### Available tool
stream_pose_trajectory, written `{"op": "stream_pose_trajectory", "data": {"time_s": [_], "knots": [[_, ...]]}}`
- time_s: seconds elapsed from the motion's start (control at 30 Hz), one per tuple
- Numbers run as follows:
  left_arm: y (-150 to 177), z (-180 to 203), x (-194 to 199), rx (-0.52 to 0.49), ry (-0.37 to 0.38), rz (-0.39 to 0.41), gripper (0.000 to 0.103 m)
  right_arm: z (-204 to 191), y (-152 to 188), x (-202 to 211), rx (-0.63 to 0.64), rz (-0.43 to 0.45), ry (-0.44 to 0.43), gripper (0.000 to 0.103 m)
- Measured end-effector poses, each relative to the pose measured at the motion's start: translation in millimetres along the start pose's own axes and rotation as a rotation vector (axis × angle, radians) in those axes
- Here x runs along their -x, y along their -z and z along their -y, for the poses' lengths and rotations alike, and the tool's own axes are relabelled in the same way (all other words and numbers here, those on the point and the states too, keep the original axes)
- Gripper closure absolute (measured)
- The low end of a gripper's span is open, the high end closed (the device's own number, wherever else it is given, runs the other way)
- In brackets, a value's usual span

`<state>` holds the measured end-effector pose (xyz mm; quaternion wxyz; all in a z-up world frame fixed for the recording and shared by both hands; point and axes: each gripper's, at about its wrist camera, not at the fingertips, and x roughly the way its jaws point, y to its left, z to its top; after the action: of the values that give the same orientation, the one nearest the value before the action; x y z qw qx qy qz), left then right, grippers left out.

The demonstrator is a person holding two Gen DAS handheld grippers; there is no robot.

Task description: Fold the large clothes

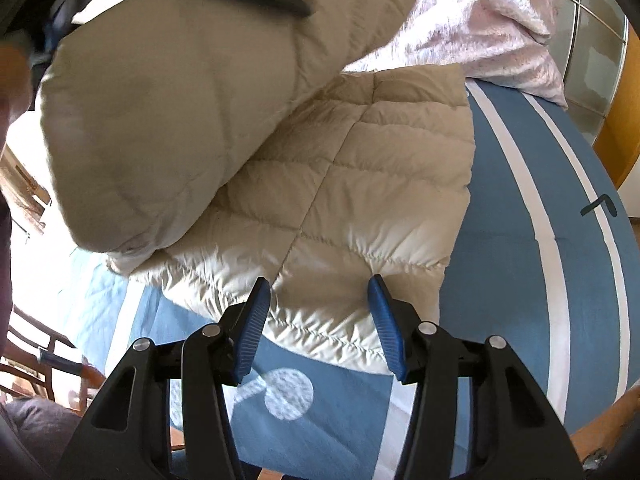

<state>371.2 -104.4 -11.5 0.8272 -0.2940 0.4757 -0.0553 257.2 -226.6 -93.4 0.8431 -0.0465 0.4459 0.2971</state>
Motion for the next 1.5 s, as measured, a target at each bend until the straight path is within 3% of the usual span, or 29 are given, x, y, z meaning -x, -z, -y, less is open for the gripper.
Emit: {"op": "stream_pose_trajectory", "data": {"time_s": [0.27,0.4,0.7,0.93,1.5], "knots": [[-1.3,26.7,11.4,-0.068,0.075,0.007,0.042,5.3,4.4,3.8,-0.006,0.014,-0.010,0.050],[-6.4,19.1,25.6,-0.082,0.041,0.044,0.041,7.1,4.5,3.7,-0.014,0.016,-0.013,0.050],[-18.0,-36.8,44.1,-0.025,-0.100,0.089,0.041,7.6,6.3,1.1,-0.024,0.008,-0.016,0.050],[-11.5,-68.2,48.3,-0.043,-0.219,0.098,0.041,8.9,5.9,-1.4,-0.029,0.000,-0.019,0.050],[-0.6,-67.7,13.9,-0.070,-0.257,0.034,0.040,12.1,0.7,-6.5,-0.032,-0.009,-0.022,0.050]]}}
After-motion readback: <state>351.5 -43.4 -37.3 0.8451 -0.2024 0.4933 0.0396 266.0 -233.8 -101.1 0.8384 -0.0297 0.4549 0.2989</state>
